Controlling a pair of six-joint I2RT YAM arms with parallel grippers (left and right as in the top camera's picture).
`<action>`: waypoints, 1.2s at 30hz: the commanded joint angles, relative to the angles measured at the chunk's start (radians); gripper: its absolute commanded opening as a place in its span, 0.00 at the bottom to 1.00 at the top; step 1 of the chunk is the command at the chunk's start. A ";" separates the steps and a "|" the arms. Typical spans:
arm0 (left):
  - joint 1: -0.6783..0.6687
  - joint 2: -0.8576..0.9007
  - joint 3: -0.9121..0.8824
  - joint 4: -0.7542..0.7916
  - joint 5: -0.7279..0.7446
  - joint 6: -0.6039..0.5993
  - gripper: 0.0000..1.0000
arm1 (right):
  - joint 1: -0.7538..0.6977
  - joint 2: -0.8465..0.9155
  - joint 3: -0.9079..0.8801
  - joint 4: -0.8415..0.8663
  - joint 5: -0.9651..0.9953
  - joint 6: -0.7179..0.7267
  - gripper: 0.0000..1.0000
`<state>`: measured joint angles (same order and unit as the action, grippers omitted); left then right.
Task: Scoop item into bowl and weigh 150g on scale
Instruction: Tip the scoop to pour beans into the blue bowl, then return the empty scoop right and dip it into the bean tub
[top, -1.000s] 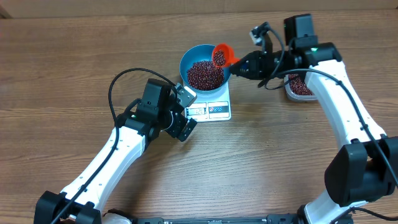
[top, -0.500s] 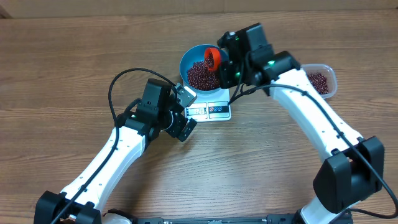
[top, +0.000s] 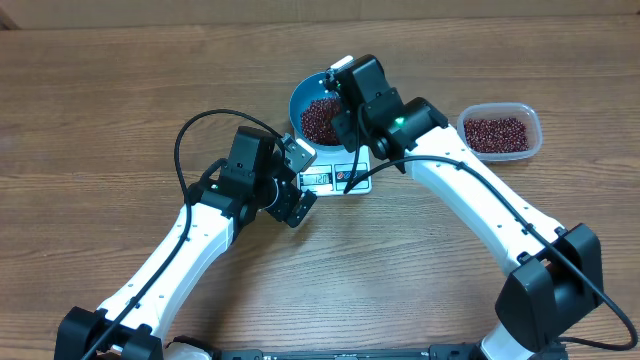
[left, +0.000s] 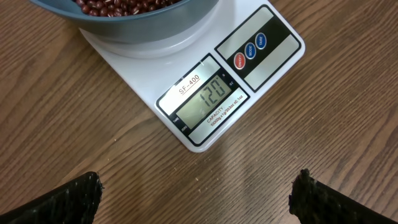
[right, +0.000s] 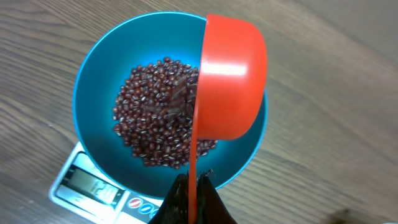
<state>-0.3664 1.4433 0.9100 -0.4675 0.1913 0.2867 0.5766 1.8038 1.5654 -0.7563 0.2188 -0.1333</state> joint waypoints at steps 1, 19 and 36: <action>0.000 0.008 -0.006 0.001 0.011 -0.006 1.00 | 0.014 -0.017 0.027 0.015 0.103 -0.035 0.04; 0.000 0.008 -0.006 0.001 0.011 -0.006 1.00 | 0.012 -0.026 0.028 0.022 0.025 -0.099 0.04; 0.000 0.008 -0.006 0.001 0.011 -0.006 1.00 | -0.396 -0.067 0.482 -0.694 -0.214 -0.191 0.04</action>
<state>-0.3664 1.4433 0.9096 -0.4694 0.1913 0.2867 0.2459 1.7500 2.0251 -1.4063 0.0250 -0.2691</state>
